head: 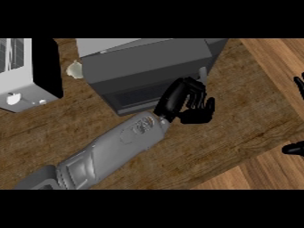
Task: Pick up the milk, place it into the microwave and close the microwave
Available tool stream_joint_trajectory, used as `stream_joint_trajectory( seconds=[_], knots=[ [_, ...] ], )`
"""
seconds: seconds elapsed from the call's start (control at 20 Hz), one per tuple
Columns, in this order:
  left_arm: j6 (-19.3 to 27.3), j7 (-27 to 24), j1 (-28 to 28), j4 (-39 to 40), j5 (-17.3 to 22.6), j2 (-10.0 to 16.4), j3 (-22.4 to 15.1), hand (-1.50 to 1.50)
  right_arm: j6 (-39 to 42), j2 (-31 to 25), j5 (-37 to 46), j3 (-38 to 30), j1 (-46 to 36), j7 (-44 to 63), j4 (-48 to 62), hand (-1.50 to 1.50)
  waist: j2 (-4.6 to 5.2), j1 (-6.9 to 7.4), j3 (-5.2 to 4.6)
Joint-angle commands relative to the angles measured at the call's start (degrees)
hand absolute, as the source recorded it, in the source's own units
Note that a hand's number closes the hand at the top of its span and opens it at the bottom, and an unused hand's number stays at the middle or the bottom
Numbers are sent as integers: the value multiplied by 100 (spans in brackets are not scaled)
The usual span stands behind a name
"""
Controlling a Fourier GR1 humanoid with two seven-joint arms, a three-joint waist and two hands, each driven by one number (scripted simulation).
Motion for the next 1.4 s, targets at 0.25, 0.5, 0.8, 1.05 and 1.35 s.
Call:
stream_joint_trajectory(
  seconds=[0.25,0.5,0.8,1.05,1.35],
  knots=[
    [98,11,-693,366,303,-94,175,150,790,-71,-286,311,-243,115,-265,-150,56,-242,16],
    [189,-7,-784,505,436,-92,187,150,946,-232,-295,497,-409,385,-481,-150,98,-336,7],
    [244,-44,-785,465,578,-91,132,150,1474,-424,-97,1010,-710,409,-1203,150,36,-327,10],
    [346,-55,-812,572,665,-90,98,150,1566,-502,-190,1209,-742,594,-1616,150,9,-452,18],
    [532,-155,-740,565,764,-87,67,150,1533,-493,-297,1412,-740,790,-2017,150,34,-558,23]
  ],
)
